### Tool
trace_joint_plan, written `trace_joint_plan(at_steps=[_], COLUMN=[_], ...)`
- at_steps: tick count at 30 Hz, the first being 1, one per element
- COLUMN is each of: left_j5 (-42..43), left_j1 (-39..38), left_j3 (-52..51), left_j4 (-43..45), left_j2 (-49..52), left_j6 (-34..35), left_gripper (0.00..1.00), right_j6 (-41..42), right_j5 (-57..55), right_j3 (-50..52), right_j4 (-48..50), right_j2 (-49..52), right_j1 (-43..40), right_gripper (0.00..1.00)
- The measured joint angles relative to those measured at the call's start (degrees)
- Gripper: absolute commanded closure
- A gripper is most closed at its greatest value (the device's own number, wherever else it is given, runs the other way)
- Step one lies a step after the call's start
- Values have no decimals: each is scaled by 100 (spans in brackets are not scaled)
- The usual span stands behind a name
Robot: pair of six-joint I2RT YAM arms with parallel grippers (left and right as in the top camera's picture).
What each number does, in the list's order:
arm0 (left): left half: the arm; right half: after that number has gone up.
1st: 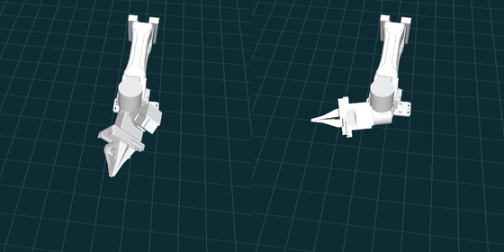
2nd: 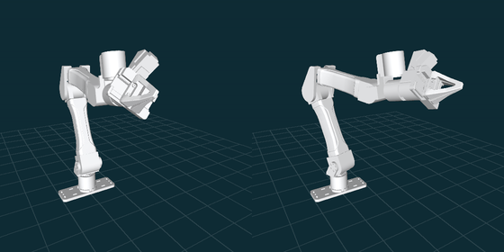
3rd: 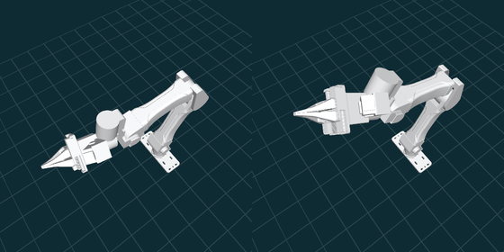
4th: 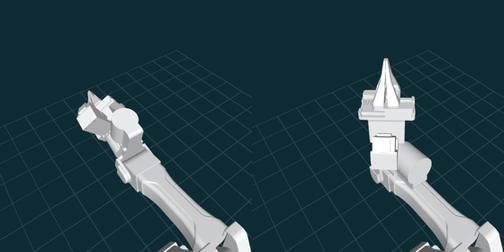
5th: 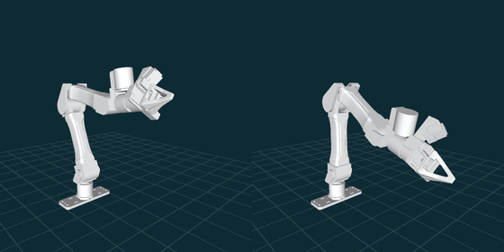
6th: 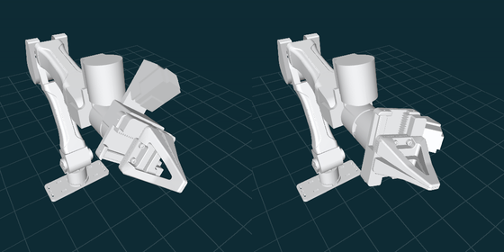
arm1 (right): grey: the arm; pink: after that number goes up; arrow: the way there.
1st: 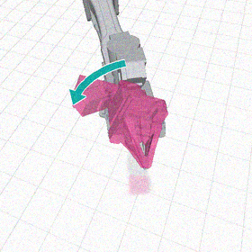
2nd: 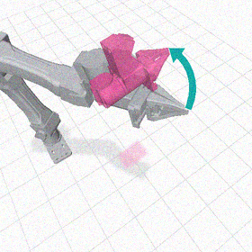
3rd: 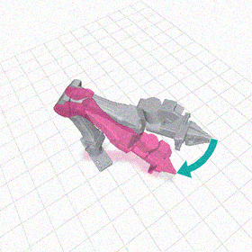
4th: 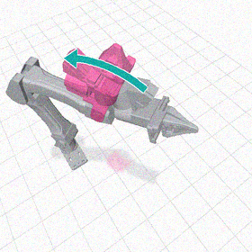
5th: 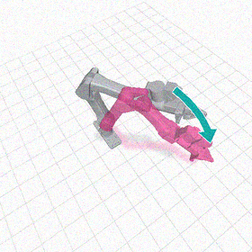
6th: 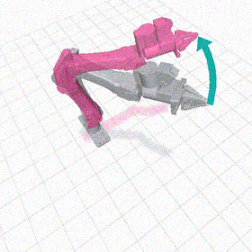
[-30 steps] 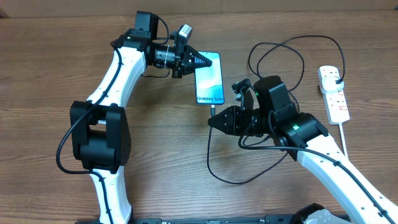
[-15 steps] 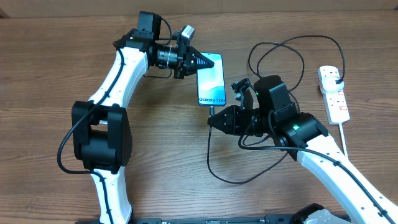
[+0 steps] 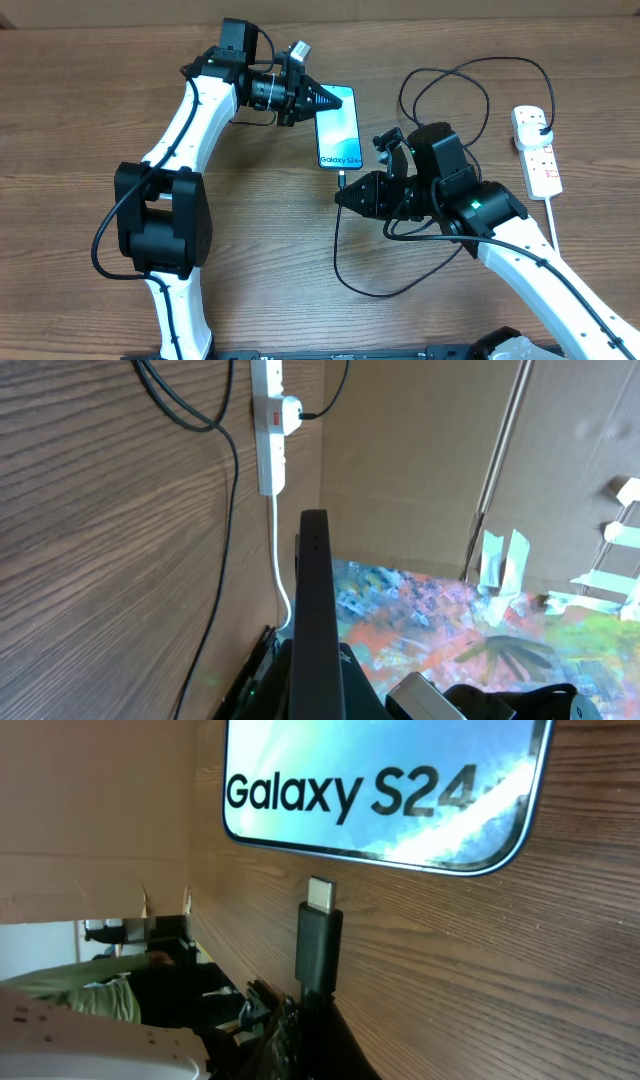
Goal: Plug charger to phone and switch on socket
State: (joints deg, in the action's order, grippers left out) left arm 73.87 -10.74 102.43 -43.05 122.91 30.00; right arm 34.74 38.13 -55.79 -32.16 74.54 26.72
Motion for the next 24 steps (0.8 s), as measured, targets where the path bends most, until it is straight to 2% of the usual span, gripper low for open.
trace_joint_plan(at_steps=[24], left_j5=[-22], left_j1=[0], left_j3=[0], left_j4=[0], left_j2=[0], left_j6=[4], left_gripper=[96], right_j6=[0], right_j5=[2], right_j3=[0], right_j4=[-13], right_j2=[0], right_j1=[0], right_gripper=[96])
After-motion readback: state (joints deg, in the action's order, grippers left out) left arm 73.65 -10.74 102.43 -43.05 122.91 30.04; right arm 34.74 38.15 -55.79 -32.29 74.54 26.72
